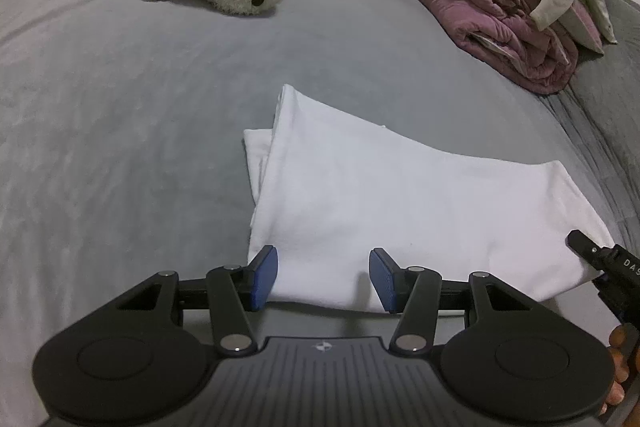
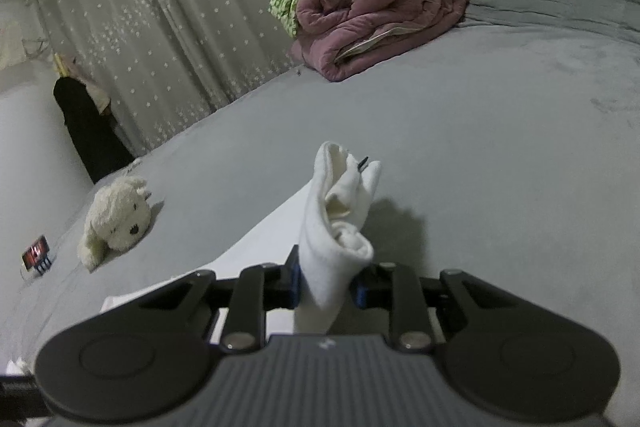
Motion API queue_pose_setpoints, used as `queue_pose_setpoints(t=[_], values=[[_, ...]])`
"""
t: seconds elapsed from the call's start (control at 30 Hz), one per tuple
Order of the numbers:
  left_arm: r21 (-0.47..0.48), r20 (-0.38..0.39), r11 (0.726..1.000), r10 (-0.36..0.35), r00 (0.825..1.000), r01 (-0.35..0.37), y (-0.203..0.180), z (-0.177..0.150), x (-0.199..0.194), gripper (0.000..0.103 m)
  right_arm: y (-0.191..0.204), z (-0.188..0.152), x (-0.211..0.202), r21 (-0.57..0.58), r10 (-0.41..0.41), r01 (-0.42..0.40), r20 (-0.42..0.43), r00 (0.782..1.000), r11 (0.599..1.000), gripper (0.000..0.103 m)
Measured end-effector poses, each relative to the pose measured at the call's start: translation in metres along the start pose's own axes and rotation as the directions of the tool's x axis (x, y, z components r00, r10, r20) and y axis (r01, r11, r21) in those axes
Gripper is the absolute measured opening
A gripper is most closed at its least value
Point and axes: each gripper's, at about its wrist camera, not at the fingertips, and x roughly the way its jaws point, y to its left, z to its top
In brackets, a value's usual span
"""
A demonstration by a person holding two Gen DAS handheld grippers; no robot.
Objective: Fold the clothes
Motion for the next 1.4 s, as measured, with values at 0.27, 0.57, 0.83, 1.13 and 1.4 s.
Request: queue_pose_setpoints(t=[0.27,0.57,0.83,1.13,1.4], values=[[-0.035,-0.006,0.999,-0.017,1.0,0.017,0.007,0.002,0.002,0.05,-0.035,-0.011,0.011,0.208,0.005,0.005,-0.048,0.999,0.978,0.022],[-0.066,-0.012,0.997,-0.029,1.0,0.028,0.01,0.005,0.003,0.05,-0.006,-0.017,0.008,0.028,-0.056,0.054,0.051,0.997,0.998,0.021],[-0.157,-0.026,0.985,-0.078,0.997,0.073,0.019,0.013,-0.002,0.05,0.075,-0.034,-0.006,-0.43,-0.078,0.178,0.24,0.968,0.885,0.021],[-0.362,0.044,0.92,-0.143,0.989,0.149,0.066,0.036,-0.026,0.05,0.169,-0.082,-0.002,-0.747,-0.012,0.278,0.341,0.94,0.604,0.021],[-0.468,0.1,0.87,-0.127,0.987,0.159,0.102,0.048,-0.04,0.05,0.255,-0.154,0.038,-0.907,-0.002,0.278,0.292,0.956,0.316,0.021]])
